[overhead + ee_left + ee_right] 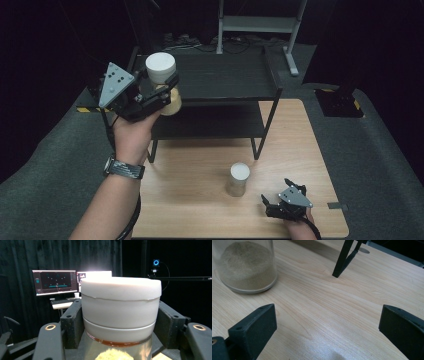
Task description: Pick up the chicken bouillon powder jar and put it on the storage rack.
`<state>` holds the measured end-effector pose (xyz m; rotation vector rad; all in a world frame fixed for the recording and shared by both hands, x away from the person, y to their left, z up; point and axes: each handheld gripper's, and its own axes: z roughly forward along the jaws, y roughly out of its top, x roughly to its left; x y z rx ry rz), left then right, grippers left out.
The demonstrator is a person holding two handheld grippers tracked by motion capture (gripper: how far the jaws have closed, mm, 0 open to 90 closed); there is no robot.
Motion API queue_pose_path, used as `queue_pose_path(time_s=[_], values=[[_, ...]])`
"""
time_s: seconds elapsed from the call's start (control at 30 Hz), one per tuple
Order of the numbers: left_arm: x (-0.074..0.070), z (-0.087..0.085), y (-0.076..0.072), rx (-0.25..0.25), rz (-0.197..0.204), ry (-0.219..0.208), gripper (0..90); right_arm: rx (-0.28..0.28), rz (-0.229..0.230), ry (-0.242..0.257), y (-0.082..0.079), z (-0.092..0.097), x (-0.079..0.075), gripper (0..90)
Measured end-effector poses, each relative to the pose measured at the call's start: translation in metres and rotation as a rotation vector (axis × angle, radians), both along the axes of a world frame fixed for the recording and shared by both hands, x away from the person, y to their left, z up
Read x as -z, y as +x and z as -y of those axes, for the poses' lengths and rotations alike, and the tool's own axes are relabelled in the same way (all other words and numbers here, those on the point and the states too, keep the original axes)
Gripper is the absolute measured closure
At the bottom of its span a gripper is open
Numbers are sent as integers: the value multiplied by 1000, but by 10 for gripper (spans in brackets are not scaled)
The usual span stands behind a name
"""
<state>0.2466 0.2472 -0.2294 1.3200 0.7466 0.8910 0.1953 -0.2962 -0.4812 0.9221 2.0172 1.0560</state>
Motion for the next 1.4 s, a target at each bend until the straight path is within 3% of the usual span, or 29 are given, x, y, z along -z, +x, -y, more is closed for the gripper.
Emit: queue_pose_path(time_s=[0.57, 1.4], values=[[-10, 15, 30, -50, -2, -3, 340, 1, 0, 15, 0, 3, 1, 6], [-5, 37, 62, -75, -15, 5, 339, -2, 4, 19, 0, 5, 1, 6]])
